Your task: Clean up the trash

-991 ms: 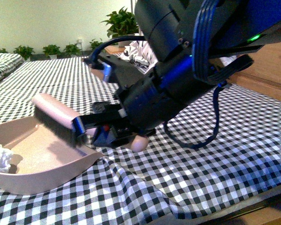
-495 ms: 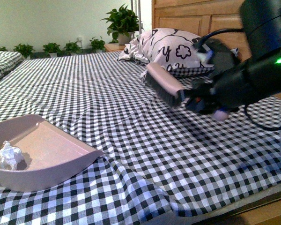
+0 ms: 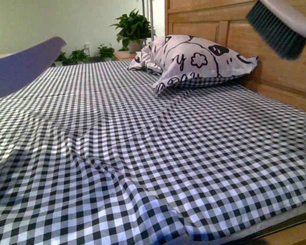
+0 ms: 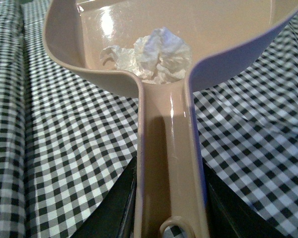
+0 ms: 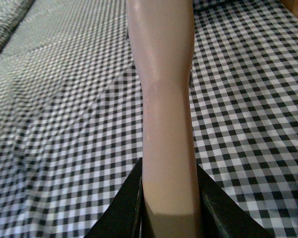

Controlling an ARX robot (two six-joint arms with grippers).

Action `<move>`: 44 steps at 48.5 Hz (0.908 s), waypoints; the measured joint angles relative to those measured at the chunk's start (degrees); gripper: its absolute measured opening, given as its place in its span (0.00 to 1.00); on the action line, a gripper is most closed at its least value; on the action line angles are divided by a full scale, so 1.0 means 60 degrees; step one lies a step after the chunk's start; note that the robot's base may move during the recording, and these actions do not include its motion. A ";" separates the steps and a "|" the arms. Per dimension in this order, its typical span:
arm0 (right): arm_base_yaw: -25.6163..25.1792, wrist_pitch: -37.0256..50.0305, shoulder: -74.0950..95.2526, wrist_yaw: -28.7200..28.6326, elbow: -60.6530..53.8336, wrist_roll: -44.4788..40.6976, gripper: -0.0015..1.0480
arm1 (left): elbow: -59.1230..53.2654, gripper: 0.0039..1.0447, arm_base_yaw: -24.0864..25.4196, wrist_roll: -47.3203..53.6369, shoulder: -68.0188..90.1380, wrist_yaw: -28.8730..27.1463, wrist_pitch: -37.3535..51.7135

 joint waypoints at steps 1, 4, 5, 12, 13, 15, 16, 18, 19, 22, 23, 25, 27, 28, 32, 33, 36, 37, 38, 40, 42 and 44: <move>-0.0047 -0.0025 -0.0124 -0.0084 -0.0051 0.0022 0.20 | -0.0029 0.27 -0.0018 -0.0164 -0.0051 -0.0138 0.0040; -0.0255 -0.0142 -0.0732 -0.0484 -0.0273 0.0233 0.20 | -0.0131 0.27 -0.0117 -0.0608 -0.0328 -0.0656 0.0222; -0.0324 -0.0193 -0.0987 -0.0623 -0.0350 0.0321 0.20 | -0.0175 0.27 -0.0164 -0.0849 -0.0459 -0.0892 0.0270; -0.0634 -0.0510 -0.2433 -0.1315 -0.0747 0.0801 0.20 | -0.0583 0.27 -0.0543 -0.1723 -0.1563 -0.2095 0.0208; -0.0685 -0.0543 -0.2667 -0.1402 -0.0820 0.0903 0.20 | -0.0630 0.27 -0.0583 -0.1778 -0.1679 -0.2171 0.0178; -0.0743 -0.0594 -0.3002 -0.1523 -0.0918 0.1086 0.20 | -0.0823 0.27 -0.0780 -0.1912 -0.2157 -0.2452 0.0066; -0.0761 -0.0612 -0.3107 -0.1559 -0.0943 0.1111 0.20 | -0.0871 0.27 -0.0834 -0.1949 -0.2280 -0.2521 0.0044; -0.0838 -0.0685 -0.3523 -0.1650 -0.1049 0.1290 0.20 | -0.1056 0.27 -0.1078 -0.2055 -0.2779 -0.2750 -0.0113; -0.0867 -0.0703 -0.3723 -0.1683 -0.1107 0.1402 0.20 | -0.1096 0.27 -0.1144 -0.2073 -0.2911 -0.2787 -0.0160; -0.1020 -0.0838 -0.4459 -0.1814 -0.1315 0.1712 0.20 | -0.1432 0.27 -0.1694 -0.2138 -0.3949 -0.3300 -0.0455; -0.1056 -0.0856 -0.4630 -0.1843 -0.1366 0.1807 0.20 | -0.1512 0.27 -0.1909 -0.2197 -0.4346 -0.3450 -0.0645; -0.1147 -0.0885 -0.5016 -0.1938 -0.1483 0.2025 0.20 | -0.1650 0.27 -0.2255 -0.2171 -0.4980 -0.3756 -0.0871; -0.1191 -0.0962 -0.5377 -0.1967 -0.1577 0.2222 0.20 | -0.1767 0.27 -0.2590 -0.2175 -0.5599 -0.4076 -0.1140; -0.1198 -0.0991 -0.5519 -0.1982 -0.1610 0.2306 0.20 | -0.1810 0.27 -0.2721 -0.2171 -0.5847 -0.4193 -0.1279; -0.1173 -0.1122 -0.5982 -0.1923 -0.1708 0.2539 0.20 | -0.1985 0.27 -0.3169 -0.2084 -0.6645 -0.4696 -0.1661; -0.1140 -0.1140 -0.6109 -0.1876 -0.1741 0.2612 0.20 | -0.2014 0.27 -0.3235 -0.2069 -0.6754 -0.4779 -0.1708; -0.0984 -0.1220 -0.6400 -0.1592 -0.1800 0.2841 0.20 | -0.2175 0.27 -0.3610 -0.1931 -0.7362 -0.5235 -0.2007; -0.0929 -0.1253 -0.6459 -0.1512 -0.1807 0.2856 0.20 | -0.2200 0.27 -0.3676 -0.1902 -0.7460 -0.5326 -0.2055; -0.0812 -0.1315 -0.6568 -0.1315 -0.1832 0.2907 0.20 | -0.2251 0.27 -0.3796 -0.1876 -0.7654 -0.5475 -0.2160; -0.0597 -0.1428 -0.6739 -0.1005 -0.1876 0.2998 0.20 | -0.2317 0.27 -0.3963 -0.1865 -0.7934 -0.5650 -0.2339; -0.0226 -0.1588 -0.6958 -0.0561 -0.1938 0.3140 0.20 | -0.2404 0.27 -0.4156 -0.1865 -0.8284 -0.5945 -0.2554; 0.0222 -0.1719 -0.7165 -0.0058 -0.1996 0.3162 0.20 | -0.2473 0.27 -0.4313 -0.1843 -0.8531 -0.6167 -0.2703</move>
